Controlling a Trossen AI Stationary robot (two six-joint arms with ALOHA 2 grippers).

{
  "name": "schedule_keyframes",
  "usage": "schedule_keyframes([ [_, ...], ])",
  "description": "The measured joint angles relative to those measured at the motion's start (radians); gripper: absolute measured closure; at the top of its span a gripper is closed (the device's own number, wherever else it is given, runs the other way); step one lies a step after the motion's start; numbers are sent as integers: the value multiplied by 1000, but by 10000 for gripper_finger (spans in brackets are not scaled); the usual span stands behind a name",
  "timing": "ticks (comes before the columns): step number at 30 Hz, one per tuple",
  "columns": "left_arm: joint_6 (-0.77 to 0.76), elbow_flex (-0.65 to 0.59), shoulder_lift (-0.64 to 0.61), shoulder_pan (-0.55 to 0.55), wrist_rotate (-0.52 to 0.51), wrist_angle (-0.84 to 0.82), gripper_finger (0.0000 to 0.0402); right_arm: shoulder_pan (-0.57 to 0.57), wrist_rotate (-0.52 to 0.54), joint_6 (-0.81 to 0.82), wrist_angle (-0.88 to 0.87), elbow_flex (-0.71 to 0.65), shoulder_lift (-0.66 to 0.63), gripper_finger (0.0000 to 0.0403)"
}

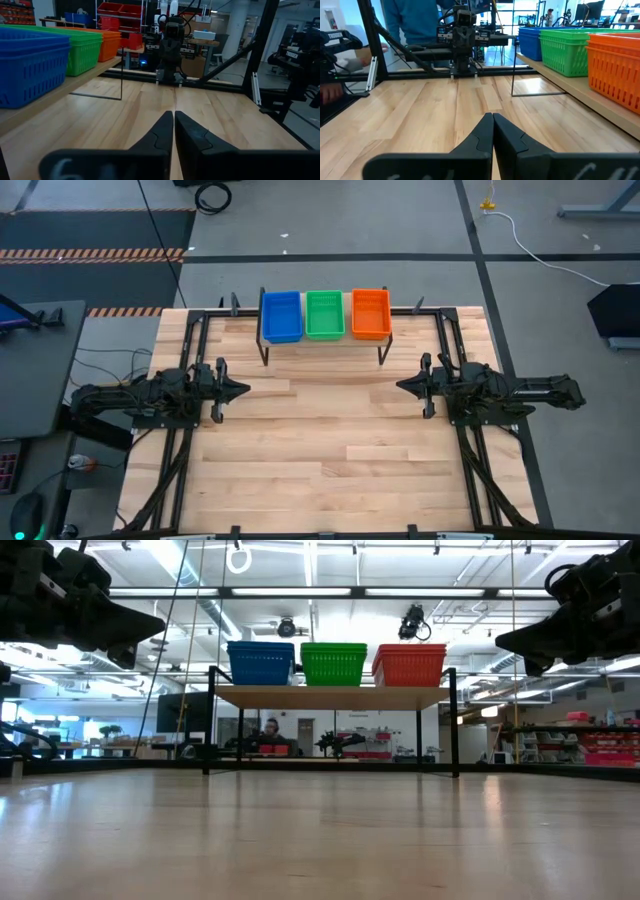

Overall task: Stack baskets on shelf by color
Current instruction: Return to Home Position

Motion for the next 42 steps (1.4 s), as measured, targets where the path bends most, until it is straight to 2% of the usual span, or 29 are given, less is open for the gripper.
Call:
schedule_keyframes([
  [7,0,0,0,0,0,0,370,0,0,0,0,0,0,391],
  [18,0,0,0,0,0,0,381,0,0,0,0,0,0,391],
  [42,0,0,0,0,0,0,370,0,0,0,0,0,0,391],
])
